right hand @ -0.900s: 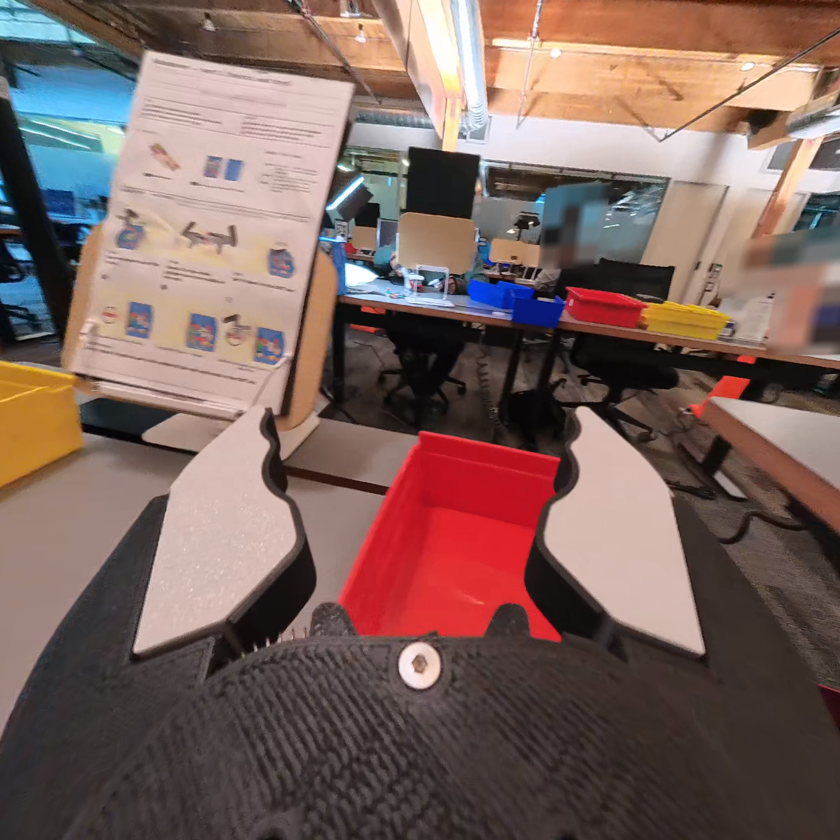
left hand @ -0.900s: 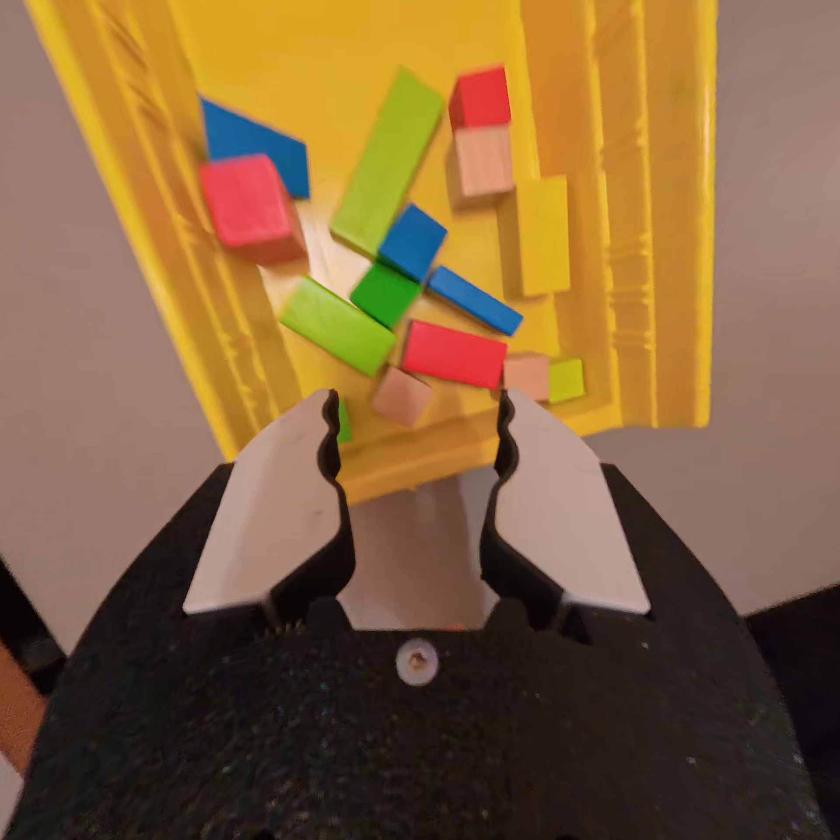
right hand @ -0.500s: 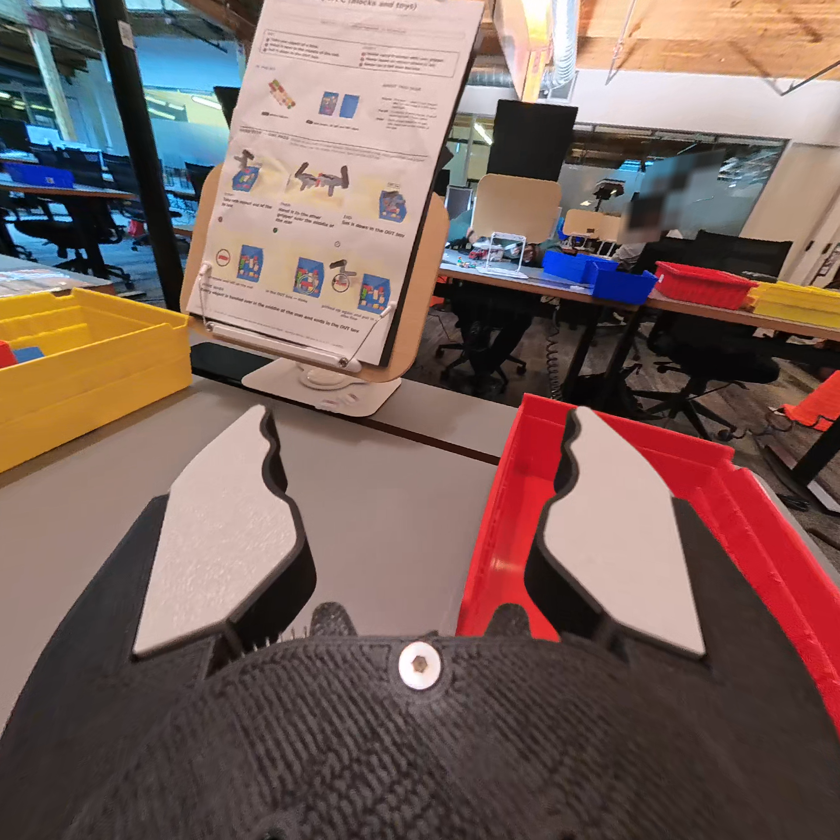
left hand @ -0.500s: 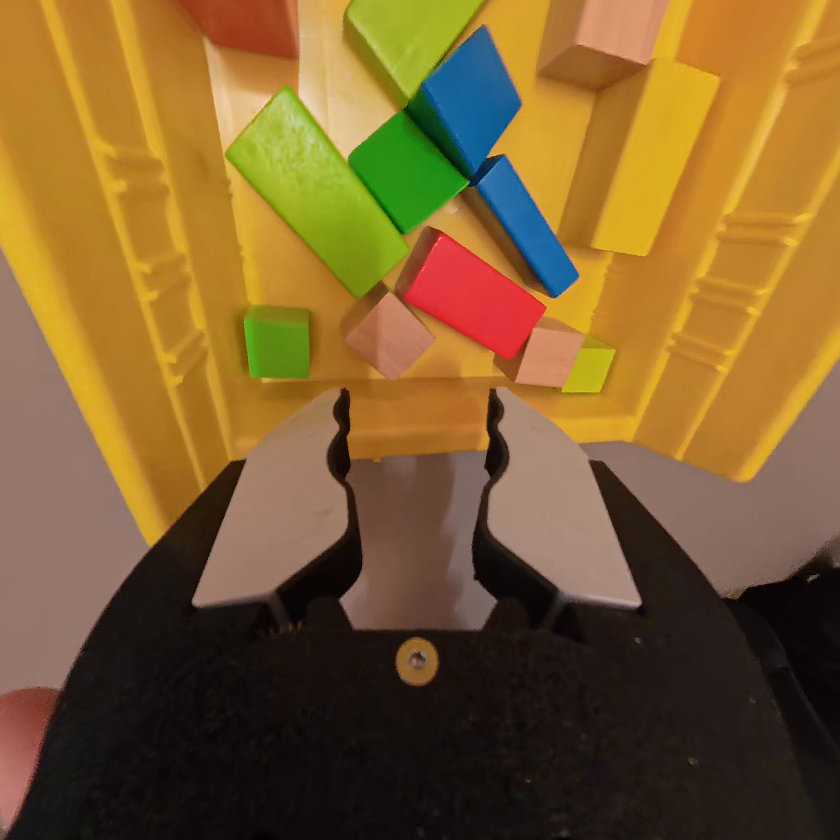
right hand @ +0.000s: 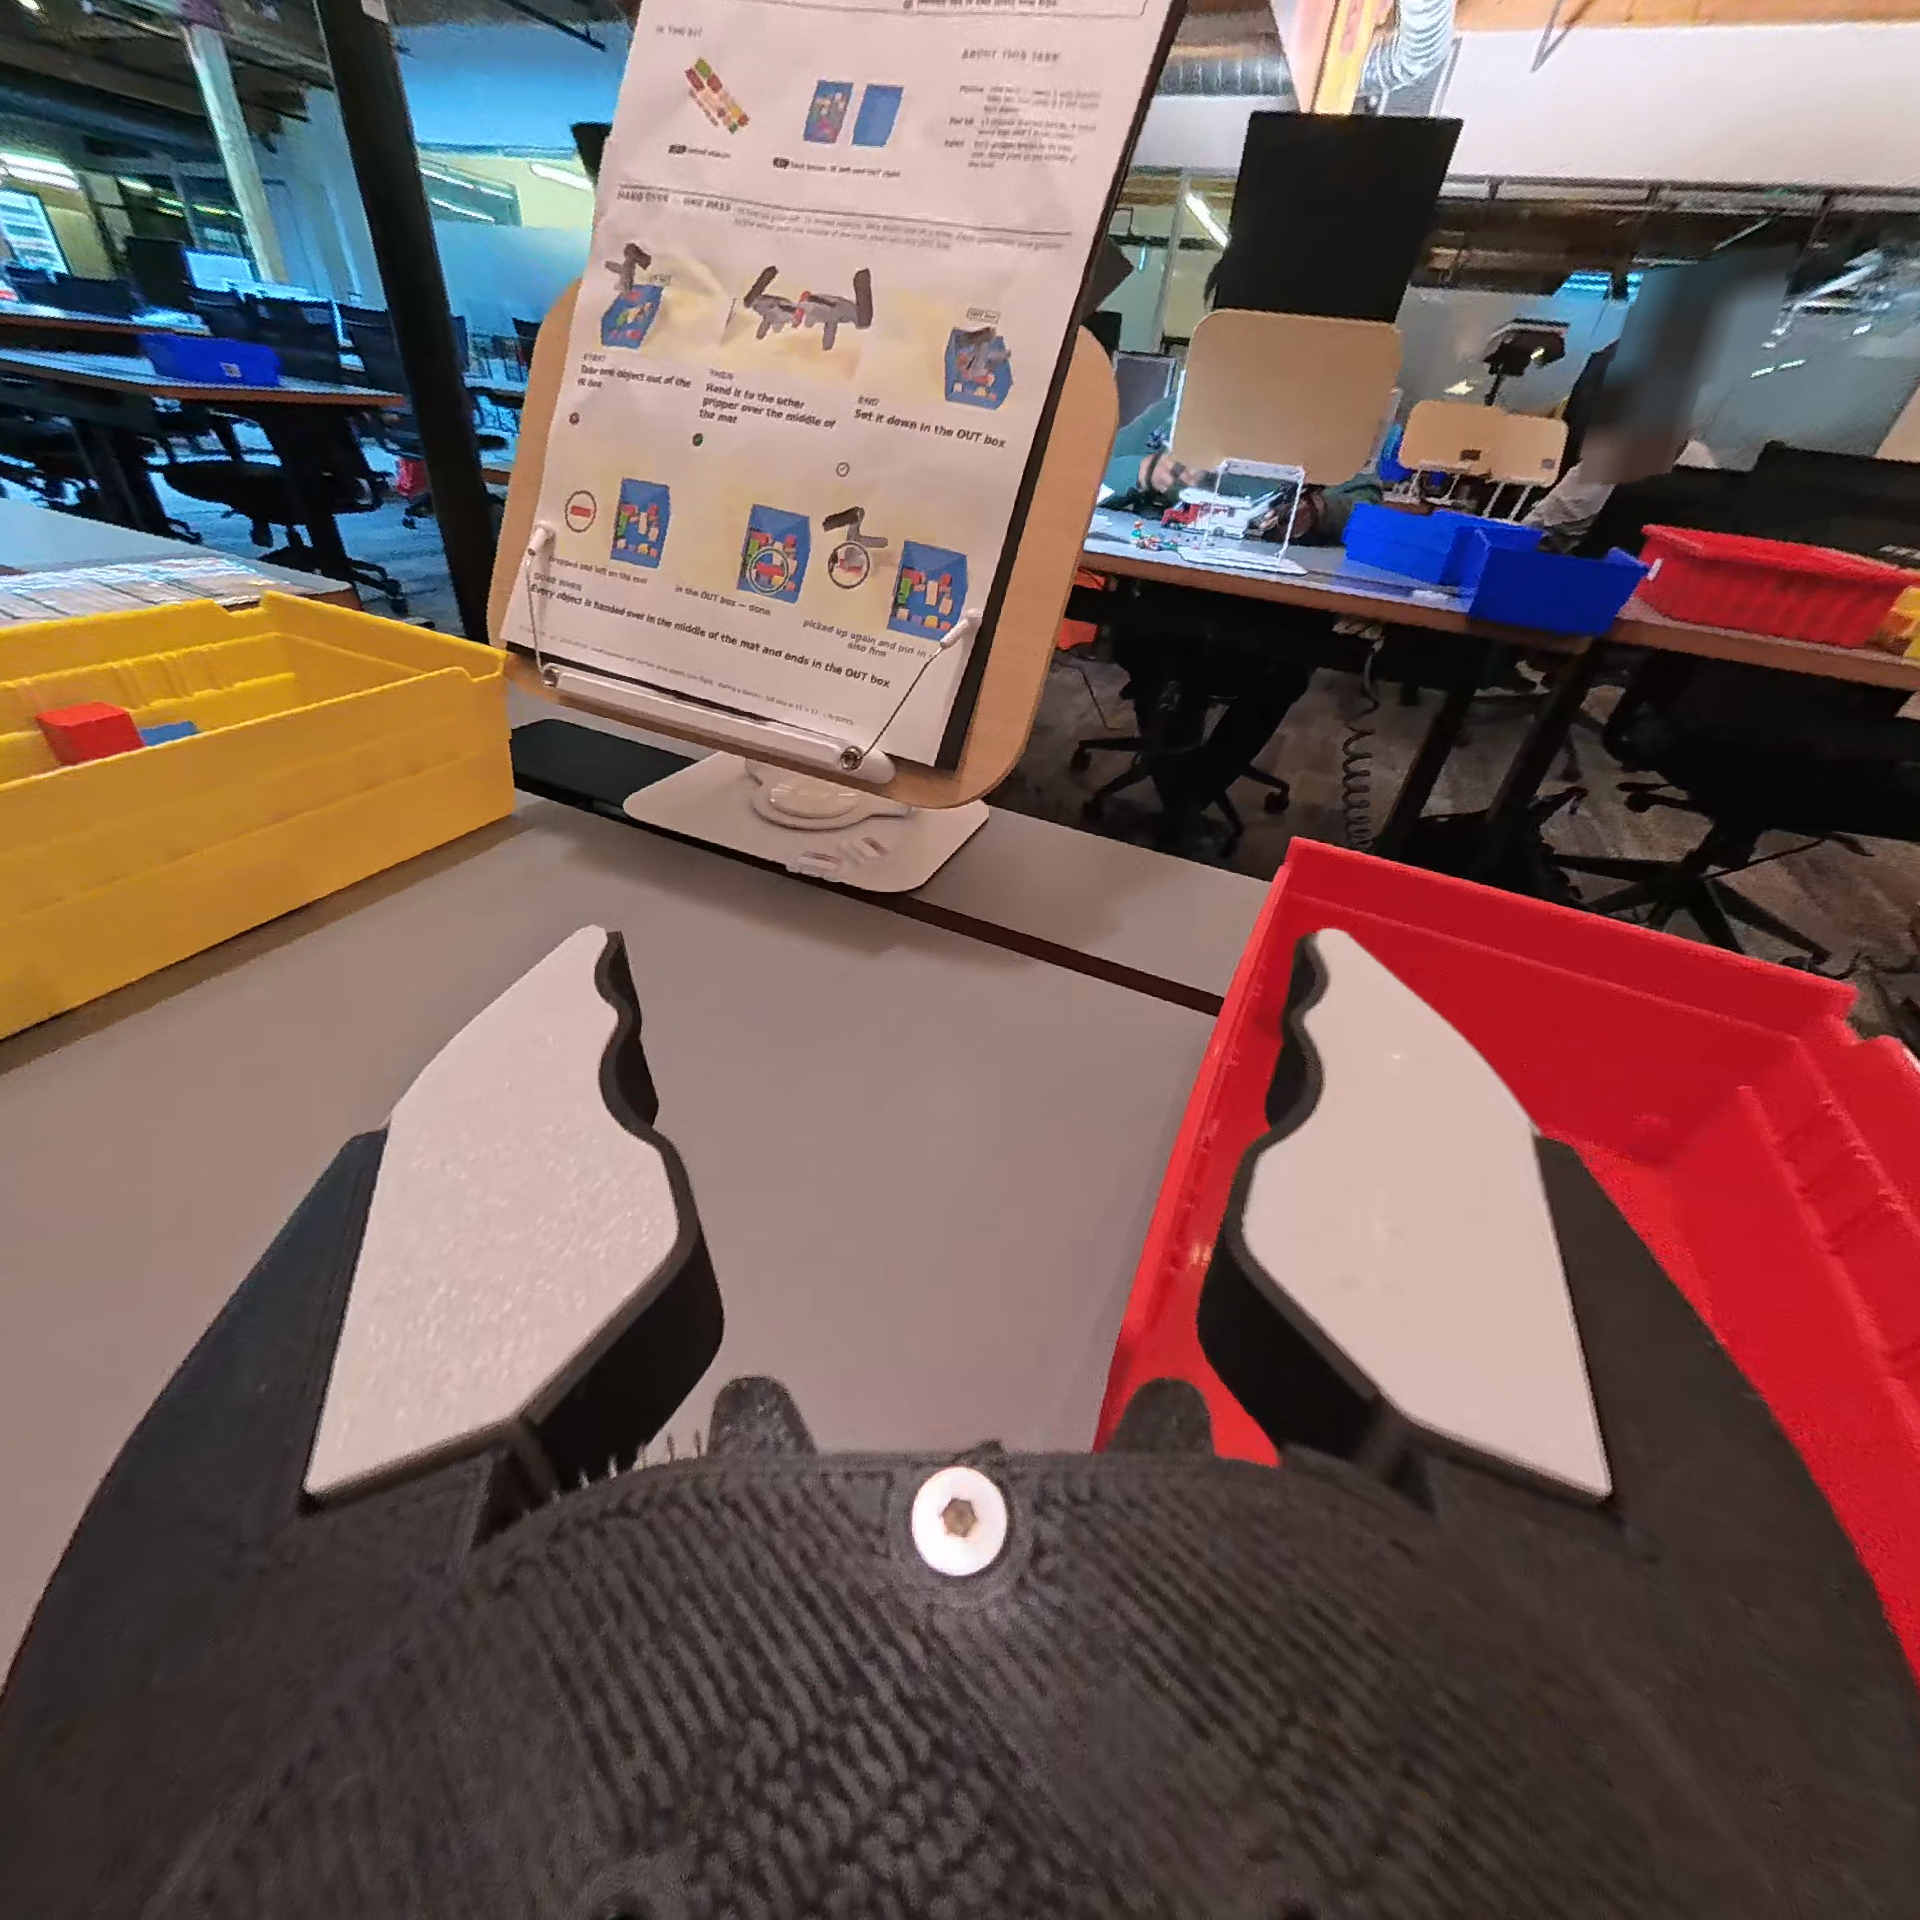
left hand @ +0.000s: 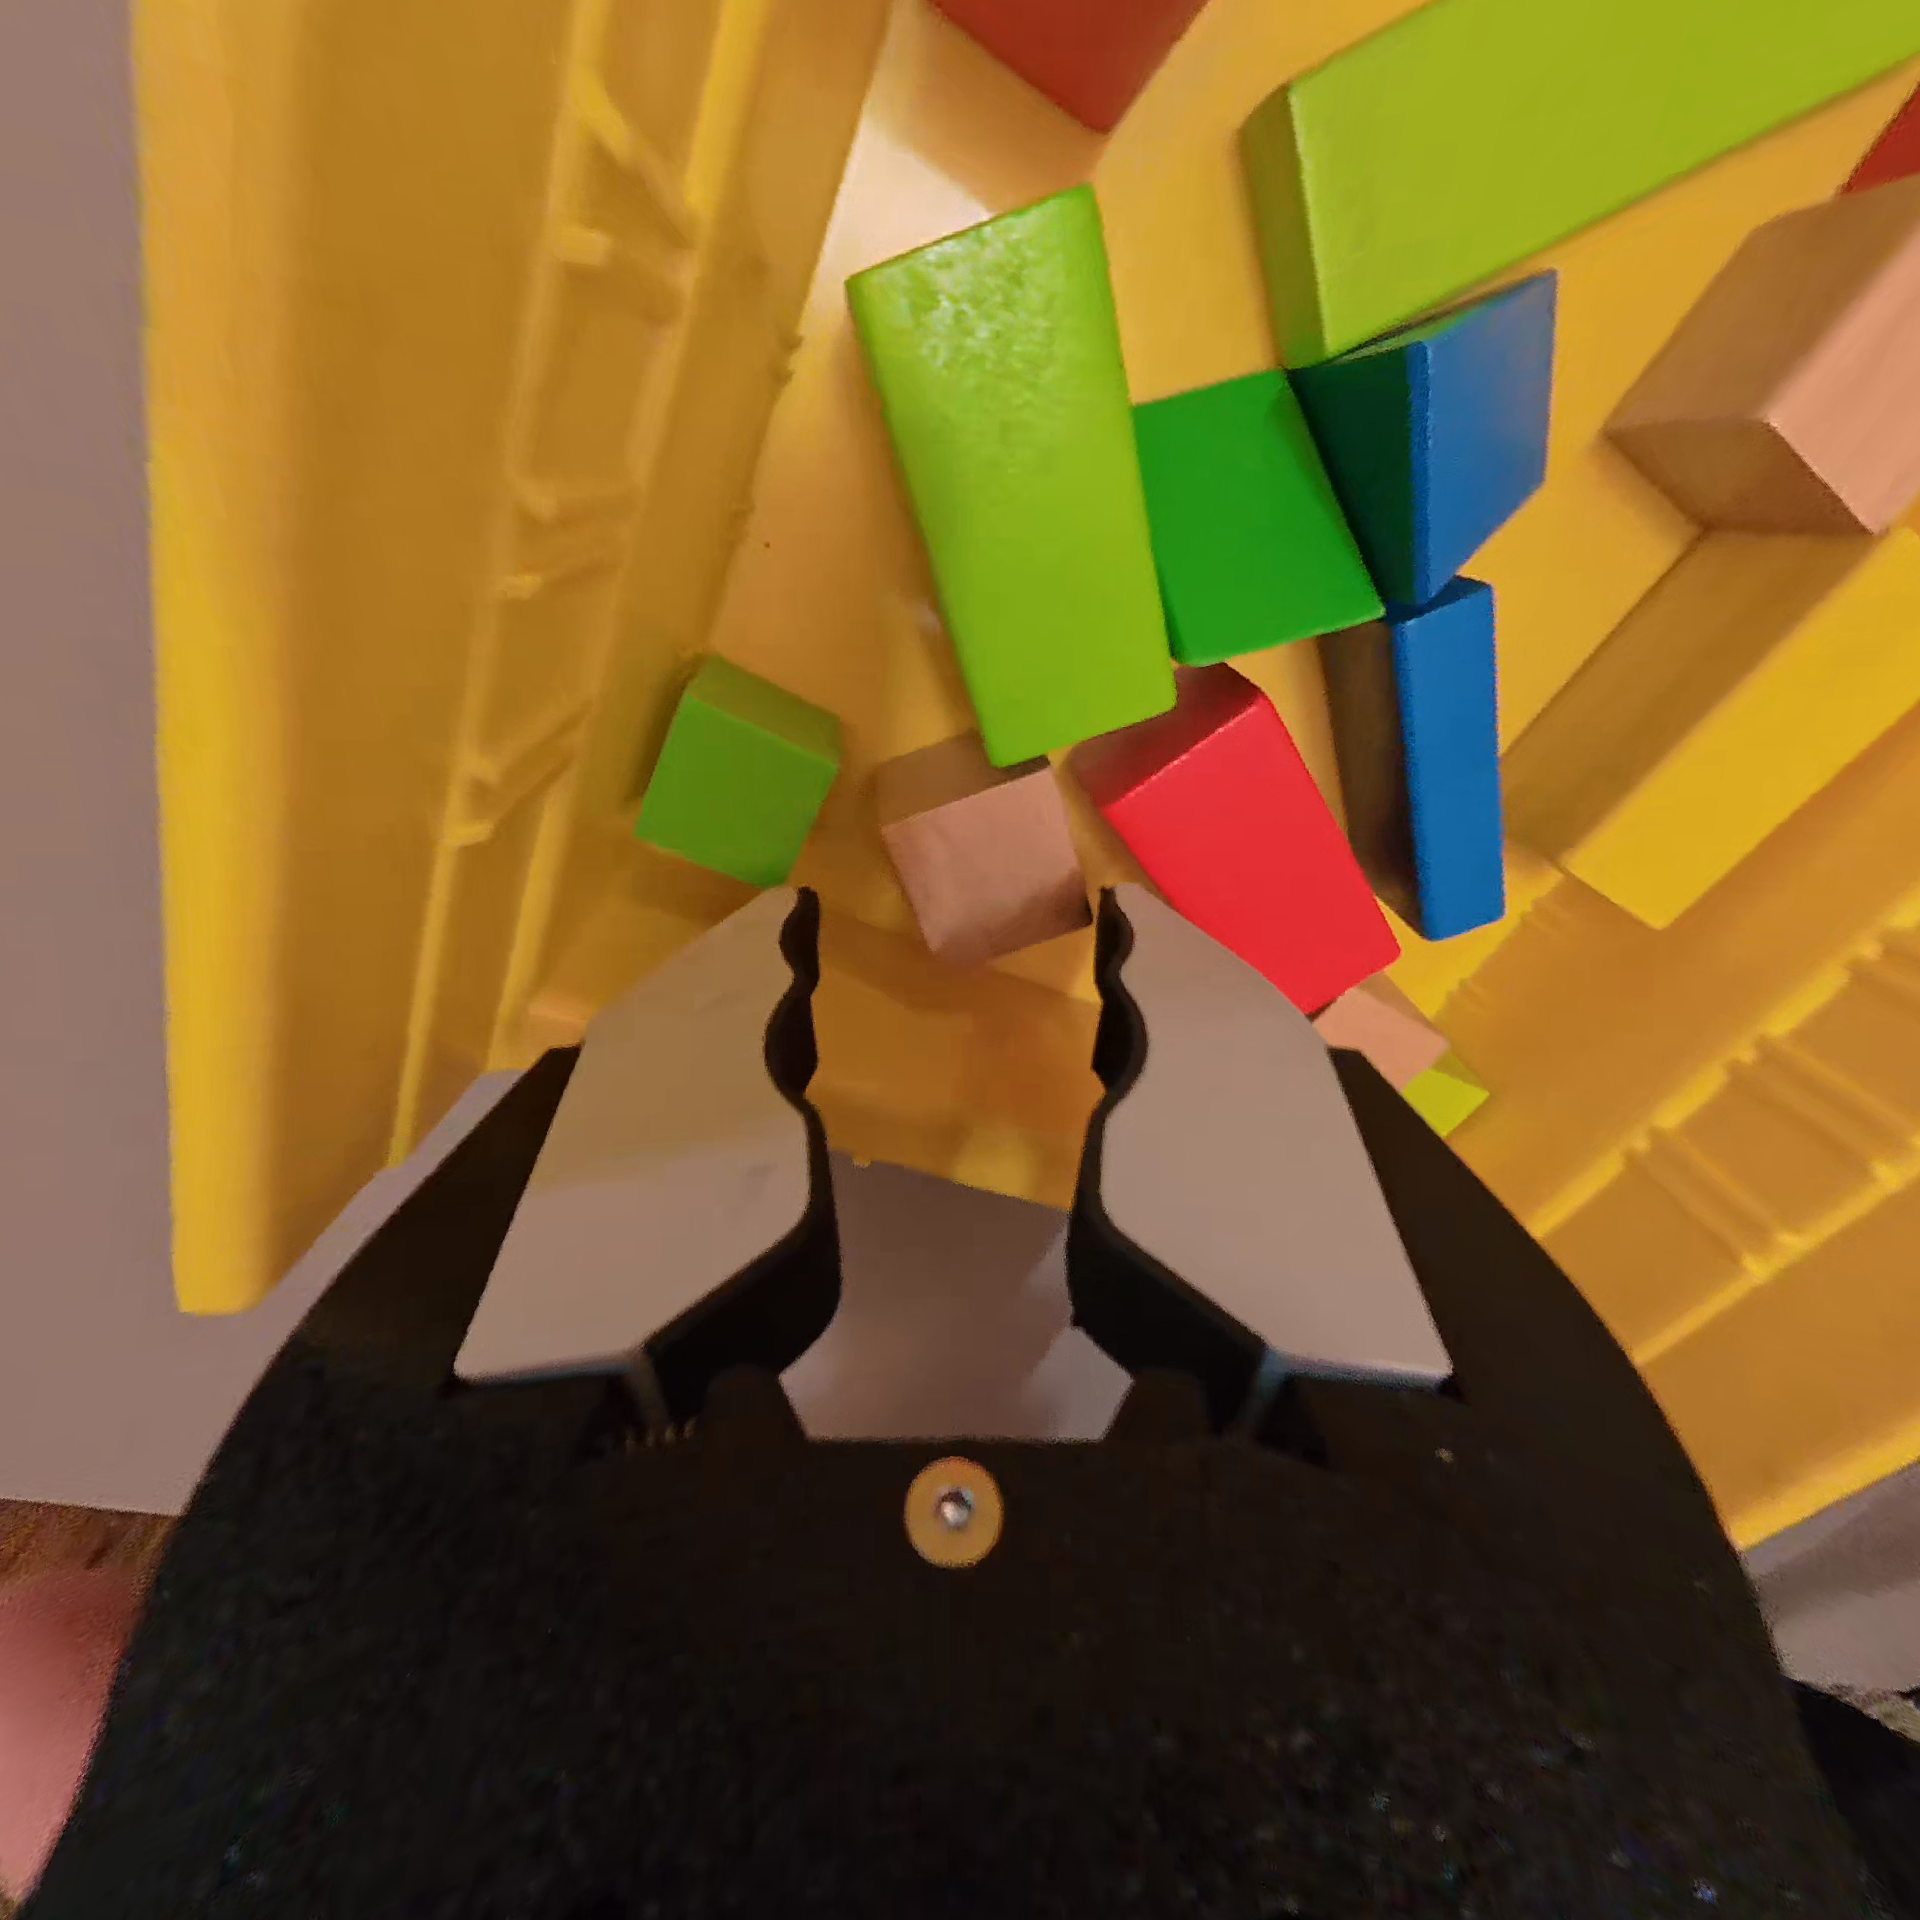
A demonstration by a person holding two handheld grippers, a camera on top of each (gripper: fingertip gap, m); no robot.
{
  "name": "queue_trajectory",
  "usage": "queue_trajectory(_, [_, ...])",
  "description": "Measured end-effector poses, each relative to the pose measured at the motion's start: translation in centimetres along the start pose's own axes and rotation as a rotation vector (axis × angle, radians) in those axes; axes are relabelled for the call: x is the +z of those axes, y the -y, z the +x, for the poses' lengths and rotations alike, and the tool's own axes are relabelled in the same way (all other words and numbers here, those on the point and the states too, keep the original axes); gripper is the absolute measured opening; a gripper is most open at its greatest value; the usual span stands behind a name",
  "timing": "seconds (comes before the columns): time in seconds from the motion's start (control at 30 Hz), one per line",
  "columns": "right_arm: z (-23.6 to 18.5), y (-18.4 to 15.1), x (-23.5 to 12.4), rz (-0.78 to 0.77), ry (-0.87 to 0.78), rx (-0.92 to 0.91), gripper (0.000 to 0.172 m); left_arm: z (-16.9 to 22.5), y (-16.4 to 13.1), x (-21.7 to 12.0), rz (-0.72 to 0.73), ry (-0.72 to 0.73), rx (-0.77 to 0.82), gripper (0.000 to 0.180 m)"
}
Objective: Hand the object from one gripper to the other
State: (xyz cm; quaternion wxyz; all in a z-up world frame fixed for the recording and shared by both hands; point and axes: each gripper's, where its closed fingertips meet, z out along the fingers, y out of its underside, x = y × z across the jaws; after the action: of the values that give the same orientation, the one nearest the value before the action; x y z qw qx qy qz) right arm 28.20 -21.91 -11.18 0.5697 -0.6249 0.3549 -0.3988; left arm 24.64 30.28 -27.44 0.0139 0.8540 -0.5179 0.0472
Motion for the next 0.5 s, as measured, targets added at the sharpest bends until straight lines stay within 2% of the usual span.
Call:
queue_trajectory(0.13, [0.4,-0.6,0.2,-0.002,0.01,0.044,0.117,0.5,0.3,0.1,0.031,-0.013,-0.054,0.052])
queue_trajectory(0.23, [0.9,-0.8,0.1,0.003,0.013,0.079,0.116,0.2,0.4,0.2,0.045,0.033,-0.071,0.048])
queue_trajectory(0.37, [1.2,-0.8,0.0,0.011,0.016,0.097,0.114,-0.5,0.4,0.4,0.04,0.126,-0.058,0.031])
queue_trajectory(0.5, [1.4,-1.3,0.0,-0.004,0.022,0.107,0.114,-0.5,0.5,0.4,0.047,0.165,-0.015,0.031])
